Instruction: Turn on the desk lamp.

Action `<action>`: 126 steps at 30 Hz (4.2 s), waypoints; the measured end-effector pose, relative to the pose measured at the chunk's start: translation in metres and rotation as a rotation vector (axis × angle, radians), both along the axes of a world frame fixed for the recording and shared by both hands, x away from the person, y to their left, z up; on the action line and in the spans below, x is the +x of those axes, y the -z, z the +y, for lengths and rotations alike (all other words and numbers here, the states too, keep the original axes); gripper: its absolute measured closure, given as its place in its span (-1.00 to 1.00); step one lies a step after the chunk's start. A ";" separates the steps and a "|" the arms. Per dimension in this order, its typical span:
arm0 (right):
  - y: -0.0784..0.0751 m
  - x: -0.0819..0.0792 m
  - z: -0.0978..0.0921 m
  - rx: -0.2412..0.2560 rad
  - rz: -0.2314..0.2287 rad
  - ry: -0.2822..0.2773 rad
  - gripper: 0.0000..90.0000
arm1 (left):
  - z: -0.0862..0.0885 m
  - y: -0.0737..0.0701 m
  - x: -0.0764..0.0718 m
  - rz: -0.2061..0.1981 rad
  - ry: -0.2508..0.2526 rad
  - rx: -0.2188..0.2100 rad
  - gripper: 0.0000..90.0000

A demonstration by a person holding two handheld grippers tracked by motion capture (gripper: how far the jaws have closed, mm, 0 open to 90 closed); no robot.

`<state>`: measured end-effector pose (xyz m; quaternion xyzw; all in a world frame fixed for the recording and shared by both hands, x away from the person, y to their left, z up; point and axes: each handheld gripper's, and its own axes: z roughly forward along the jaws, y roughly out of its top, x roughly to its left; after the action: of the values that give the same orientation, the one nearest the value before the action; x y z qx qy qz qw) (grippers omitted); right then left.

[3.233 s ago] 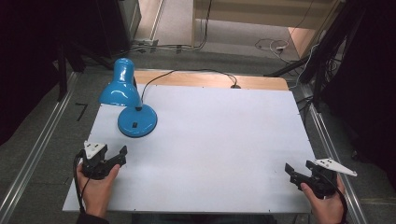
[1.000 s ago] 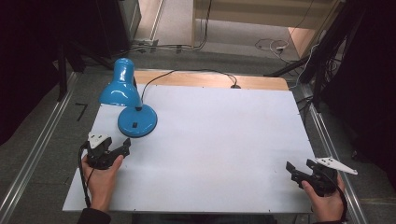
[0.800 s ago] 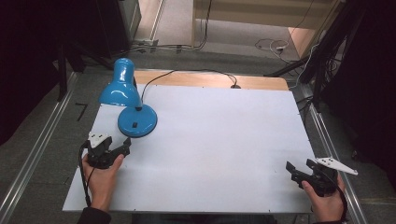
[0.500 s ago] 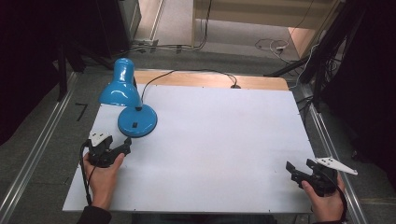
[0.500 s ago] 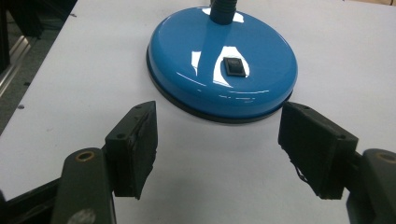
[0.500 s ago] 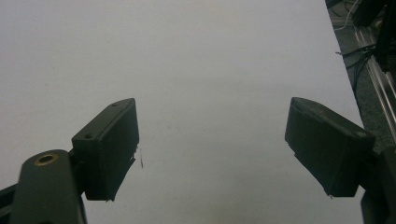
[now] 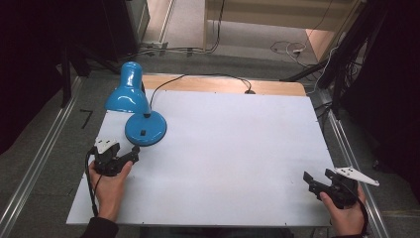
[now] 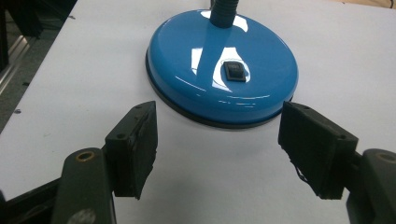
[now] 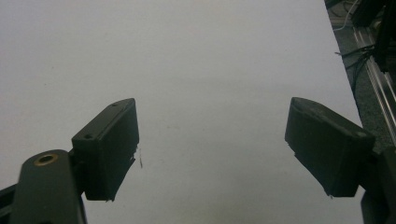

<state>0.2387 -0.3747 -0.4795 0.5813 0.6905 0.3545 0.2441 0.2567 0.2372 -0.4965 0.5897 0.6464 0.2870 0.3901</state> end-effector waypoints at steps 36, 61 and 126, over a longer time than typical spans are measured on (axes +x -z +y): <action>0.000 0.000 0.000 -0.003 0.003 0.001 -0.64 | -0.004 0.000 0.015 0.004 0.011 0.008 -0.34; 0.001 0.001 0.000 -0.004 0.000 -0.001 -0.64 | -0.010 -0.007 0.027 -0.017 0.025 0.042 -0.27; 0.002 0.002 0.002 -0.006 0.011 -0.004 -0.63 | -0.014 -0.002 0.065 -0.011 0.071 0.015 1.00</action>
<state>0.2402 -0.3730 -0.4818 0.5811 0.6942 0.3496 0.2414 0.3218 0.2235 -0.4943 0.6135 0.6207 0.2810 0.3993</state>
